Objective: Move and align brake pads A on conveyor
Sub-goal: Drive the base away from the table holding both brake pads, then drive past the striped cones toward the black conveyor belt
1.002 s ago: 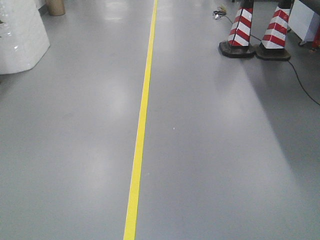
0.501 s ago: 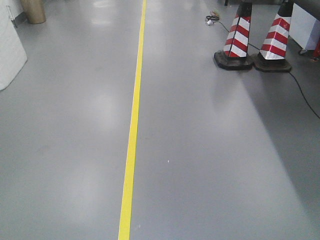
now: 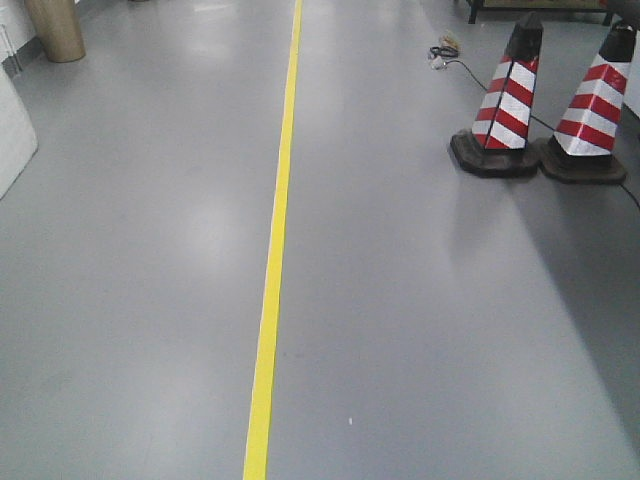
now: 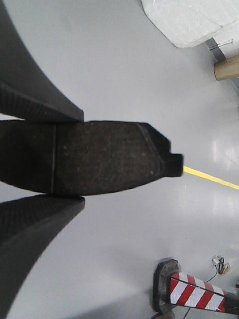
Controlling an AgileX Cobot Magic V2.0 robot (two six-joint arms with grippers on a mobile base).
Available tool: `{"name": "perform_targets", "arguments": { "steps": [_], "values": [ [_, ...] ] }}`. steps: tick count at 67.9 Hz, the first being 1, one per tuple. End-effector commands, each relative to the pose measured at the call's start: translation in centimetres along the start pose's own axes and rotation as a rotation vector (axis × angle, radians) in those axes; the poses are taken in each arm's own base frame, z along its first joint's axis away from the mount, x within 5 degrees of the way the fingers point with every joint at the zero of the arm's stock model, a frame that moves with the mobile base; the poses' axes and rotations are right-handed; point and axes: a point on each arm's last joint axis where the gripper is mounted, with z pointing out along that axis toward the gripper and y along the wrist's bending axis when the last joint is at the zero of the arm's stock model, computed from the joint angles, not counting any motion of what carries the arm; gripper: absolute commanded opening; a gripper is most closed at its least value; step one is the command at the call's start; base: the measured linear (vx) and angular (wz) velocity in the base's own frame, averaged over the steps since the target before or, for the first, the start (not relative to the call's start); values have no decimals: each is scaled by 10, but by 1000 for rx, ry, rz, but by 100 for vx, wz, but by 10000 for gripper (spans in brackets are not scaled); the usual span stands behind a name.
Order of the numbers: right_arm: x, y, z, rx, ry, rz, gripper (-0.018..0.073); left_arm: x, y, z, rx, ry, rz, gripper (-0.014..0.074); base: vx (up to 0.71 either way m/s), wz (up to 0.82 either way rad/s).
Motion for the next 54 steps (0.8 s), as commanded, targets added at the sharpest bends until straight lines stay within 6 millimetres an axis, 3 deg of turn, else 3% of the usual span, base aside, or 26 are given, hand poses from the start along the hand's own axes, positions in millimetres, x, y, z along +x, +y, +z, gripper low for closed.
{"name": "perform_targets", "arguments": {
  "steps": [1, 54],
  "values": [
    [-16, 0, -3, 2, -112, -16, -7, -18, 0, -4, -3, -117, -11, -6, 71, 3],
    [-16, 0, -3, 2, -112, -16, -7, -18, 0, -4, -3, -117, -11, -6, 72, -11]
  ]
}}
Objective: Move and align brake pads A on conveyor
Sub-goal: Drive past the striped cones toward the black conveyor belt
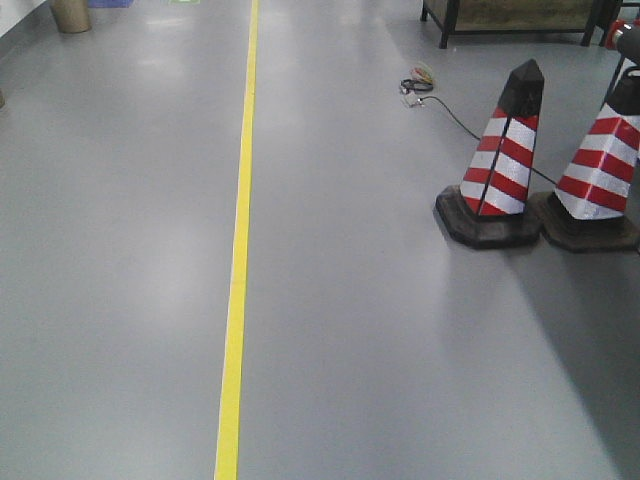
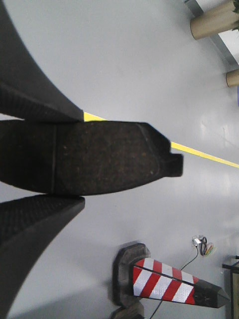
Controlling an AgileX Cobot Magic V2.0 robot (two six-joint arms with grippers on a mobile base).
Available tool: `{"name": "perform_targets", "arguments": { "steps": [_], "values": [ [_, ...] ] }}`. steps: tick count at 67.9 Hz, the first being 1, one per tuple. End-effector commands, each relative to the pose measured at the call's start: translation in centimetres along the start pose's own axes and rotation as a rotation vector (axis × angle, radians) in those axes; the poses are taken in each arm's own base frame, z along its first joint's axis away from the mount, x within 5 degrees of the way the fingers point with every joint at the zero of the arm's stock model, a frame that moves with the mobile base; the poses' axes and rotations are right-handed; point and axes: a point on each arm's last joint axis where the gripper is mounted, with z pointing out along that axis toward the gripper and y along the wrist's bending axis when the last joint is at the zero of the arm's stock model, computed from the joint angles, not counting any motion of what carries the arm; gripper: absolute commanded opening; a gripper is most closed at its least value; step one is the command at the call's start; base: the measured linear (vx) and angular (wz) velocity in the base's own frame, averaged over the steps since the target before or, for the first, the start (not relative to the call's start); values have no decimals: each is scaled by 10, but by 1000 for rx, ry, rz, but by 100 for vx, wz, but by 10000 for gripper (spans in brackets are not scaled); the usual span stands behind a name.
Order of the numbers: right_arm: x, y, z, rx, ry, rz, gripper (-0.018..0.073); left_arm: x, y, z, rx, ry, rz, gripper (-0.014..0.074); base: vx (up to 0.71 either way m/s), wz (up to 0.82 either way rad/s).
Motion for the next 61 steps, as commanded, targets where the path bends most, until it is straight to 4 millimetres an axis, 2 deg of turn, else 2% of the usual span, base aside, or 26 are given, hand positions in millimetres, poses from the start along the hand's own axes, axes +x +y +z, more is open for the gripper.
{"name": "perform_targets", "arguments": {
  "steps": [1, 61],
  "values": [
    [-16, 0, -3, 2, -112, -16, -7, -18, 0, -4, -3, -117, -11, -6, 72, -3],
    [-16, 0, -3, 2, -112, -16, -7, -18, 0, -4, -3, -117, -11, -6, 67, 2]
  ]
}}
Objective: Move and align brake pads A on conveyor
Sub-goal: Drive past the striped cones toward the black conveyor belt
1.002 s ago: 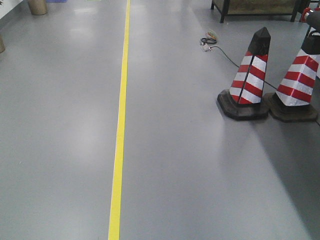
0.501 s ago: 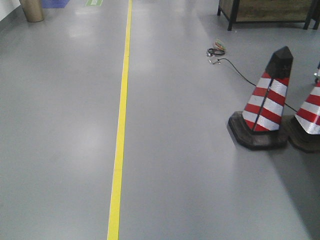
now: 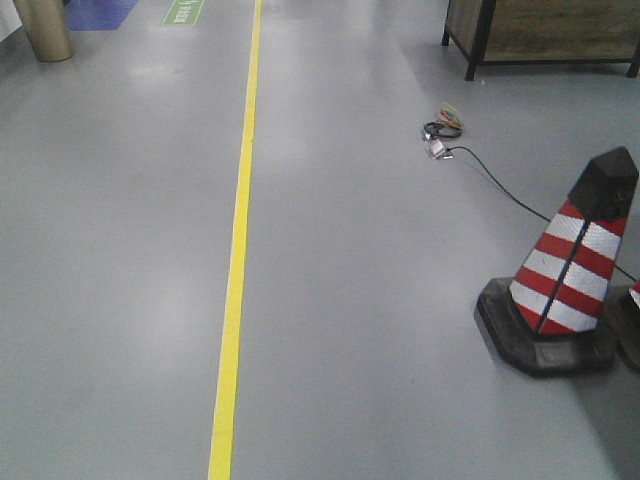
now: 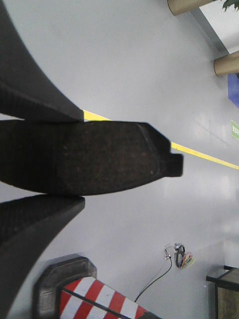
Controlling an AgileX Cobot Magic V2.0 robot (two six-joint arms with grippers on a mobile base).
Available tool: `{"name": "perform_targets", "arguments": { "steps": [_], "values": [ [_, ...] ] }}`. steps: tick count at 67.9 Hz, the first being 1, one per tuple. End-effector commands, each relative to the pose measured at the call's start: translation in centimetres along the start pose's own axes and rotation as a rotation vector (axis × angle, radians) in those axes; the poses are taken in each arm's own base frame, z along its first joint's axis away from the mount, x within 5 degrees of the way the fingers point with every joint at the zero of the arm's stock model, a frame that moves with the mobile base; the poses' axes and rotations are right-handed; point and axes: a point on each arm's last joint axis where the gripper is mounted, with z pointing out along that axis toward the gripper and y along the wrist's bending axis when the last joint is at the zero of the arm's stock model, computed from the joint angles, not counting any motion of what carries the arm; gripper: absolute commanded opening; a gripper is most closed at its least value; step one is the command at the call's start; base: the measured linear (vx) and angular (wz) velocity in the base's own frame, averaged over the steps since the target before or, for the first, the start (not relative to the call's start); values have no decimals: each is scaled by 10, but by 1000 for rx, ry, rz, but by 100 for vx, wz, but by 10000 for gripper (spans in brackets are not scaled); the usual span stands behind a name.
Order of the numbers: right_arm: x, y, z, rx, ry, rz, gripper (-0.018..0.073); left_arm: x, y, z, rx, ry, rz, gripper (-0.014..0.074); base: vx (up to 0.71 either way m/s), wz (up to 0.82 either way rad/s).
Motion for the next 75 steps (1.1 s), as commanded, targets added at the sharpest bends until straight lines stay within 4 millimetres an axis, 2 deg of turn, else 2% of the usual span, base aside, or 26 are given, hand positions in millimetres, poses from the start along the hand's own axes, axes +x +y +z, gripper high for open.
{"name": "perform_targets", "arguments": {
  "steps": [1, 43, 58, 75],
  "values": [
    [-16, 0, -3, 2, -112, -16, -7, -18, 0, -4, -3, -117, -11, -6, 62, -4],
    [-16, 0, -3, 2, -112, -16, -7, -18, 0, -4, -3, -117, -11, -6, 53, -7],
    [-16, 0, -3, 2, -112, -16, -7, -18, 0, -4, -3, -117, -11, -6, 37, -56],
    [-16, 0, -3, 2, -112, -16, -7, -18, 0, -4, -3, -117, -11, -6, 28, -93]
  ]
}}
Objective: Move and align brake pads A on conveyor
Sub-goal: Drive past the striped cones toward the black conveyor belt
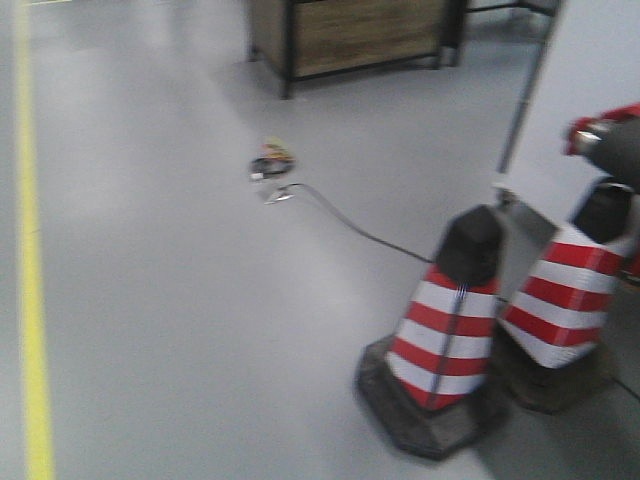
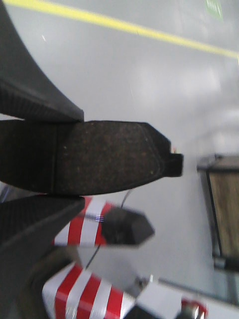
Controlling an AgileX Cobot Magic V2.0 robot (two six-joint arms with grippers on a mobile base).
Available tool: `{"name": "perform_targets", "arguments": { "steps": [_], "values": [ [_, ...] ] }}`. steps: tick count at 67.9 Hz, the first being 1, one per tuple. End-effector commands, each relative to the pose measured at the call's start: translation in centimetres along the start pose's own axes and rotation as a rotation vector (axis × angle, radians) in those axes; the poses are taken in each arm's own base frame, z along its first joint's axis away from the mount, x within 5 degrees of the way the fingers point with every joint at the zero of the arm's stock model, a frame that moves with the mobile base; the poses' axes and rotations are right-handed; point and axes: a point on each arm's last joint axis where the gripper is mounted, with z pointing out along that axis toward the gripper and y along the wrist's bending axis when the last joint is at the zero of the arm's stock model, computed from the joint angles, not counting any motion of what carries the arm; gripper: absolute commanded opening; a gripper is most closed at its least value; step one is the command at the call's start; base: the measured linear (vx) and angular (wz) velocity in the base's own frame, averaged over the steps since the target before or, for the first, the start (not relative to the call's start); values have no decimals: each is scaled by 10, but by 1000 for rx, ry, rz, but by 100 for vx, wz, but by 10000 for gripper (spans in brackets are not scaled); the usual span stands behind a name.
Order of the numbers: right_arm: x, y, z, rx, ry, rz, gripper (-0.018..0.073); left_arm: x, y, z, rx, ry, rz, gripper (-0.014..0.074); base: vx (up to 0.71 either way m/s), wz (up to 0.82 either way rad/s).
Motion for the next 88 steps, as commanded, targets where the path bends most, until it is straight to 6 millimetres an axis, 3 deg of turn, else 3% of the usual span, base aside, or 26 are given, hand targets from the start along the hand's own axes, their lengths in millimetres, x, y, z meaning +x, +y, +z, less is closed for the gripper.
{"name": "perform_targets", "arguments": {
  "steps": [1, 88],
  "values": [
    [-16, 0, -3, 2, -112, -17, -7, -18, 0, -4, -3, -117, -12, -6, 25, -104],
    [-16, 0, -3, 2, -112, -17, -7, -18, 0, -4, -3, -117, -12, -6, 16, -82]
  ]
}}
